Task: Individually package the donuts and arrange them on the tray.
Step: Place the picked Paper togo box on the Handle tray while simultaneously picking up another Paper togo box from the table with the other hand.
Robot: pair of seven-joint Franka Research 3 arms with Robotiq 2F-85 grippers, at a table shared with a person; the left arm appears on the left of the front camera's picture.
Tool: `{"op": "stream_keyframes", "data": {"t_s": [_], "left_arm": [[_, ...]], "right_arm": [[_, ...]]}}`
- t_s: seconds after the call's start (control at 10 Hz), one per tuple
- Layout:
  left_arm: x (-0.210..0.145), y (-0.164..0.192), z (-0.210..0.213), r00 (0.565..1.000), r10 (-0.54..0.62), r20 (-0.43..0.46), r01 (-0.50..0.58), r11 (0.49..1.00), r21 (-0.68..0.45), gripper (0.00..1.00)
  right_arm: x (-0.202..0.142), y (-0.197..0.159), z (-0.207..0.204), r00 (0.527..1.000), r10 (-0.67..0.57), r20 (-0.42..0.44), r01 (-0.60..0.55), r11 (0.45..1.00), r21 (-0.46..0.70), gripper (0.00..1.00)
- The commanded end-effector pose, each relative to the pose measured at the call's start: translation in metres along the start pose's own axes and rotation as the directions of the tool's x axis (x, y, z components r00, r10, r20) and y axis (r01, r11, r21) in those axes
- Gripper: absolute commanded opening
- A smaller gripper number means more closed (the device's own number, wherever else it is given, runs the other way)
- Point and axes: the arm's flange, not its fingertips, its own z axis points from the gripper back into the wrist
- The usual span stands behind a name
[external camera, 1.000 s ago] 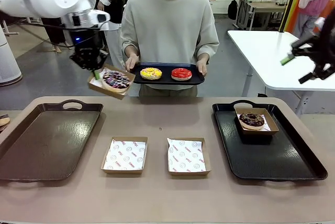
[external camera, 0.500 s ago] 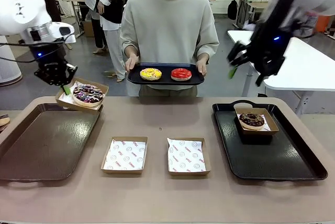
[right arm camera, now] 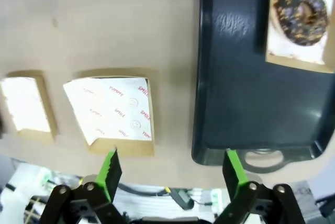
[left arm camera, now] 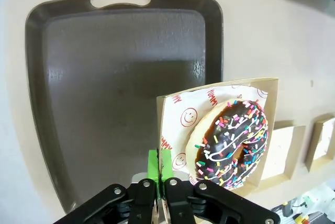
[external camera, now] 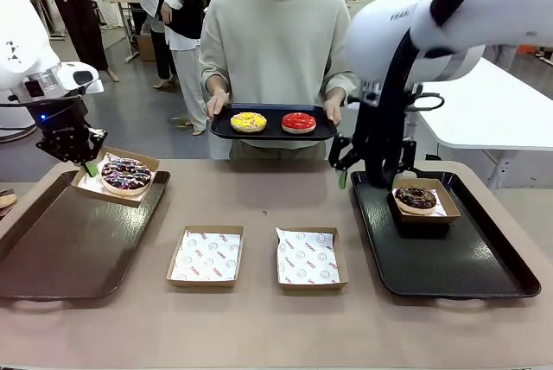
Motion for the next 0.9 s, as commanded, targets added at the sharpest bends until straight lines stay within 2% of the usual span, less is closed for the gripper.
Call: {"op": "stream_keyframes", "data": {"t_s": [0.0, 0.1, 0.3, 0.6, 0.7, 0.8], "left_arm": [[0.014, -0.001, -0.014, 0.999, -0.048, -0.008, 0.047, 0.998, -0.034, 0.02], [0.025, -0.011, -0.015, 0.997, -0.068, -0.03, 0.067, 0.997, -0.03, 0.02], [0.044, -0.059, 0.012, 0.995, -0.078, -0.067, 0.078, 0.997, -0.009, 0.02], [0.031, -0.143, 0.053, 0.995, -0.065, -0.08, 0.065, 0.998, 0.004, 0.02], [0.029, -0.16, 0.06, 0.995, -0.049, -0.084, 0.05, 0.999, 0.012, 0.02], [0.031, -0.126, 0.042, 0.993, -0.091, -0.071, 0.09, 0.996, -0.015, 0.02]], "right_arm": [[0.009, 0.005, -0.021, 0.999, -0.032, 0.018, 0.032, 0.999, -0.037, 1.0], [0.009, 0.007, -0.035, 0.999, -0.037, 0.006, 0.037, 0.999, -0.037, 1.0], [0.011, 0.011, -0.053, 0.999, -0.029, -0.014, 0.029, 0.999, -0.024, 1.0], [0.015, 0.014, -0.069, 0.999, -0.02, -0.046, 0.02, 1.0, -0.002, 1.0], [0.014, 0.014, -0.07, 0.998, -0.009, -0.061, 0.009, 1.0, 0.003, 1.0], [0.013, 0.011, -0.063, 0.998, -0.004, -0.055, 0.004, 1.0, -0.013, 1.0]]}}
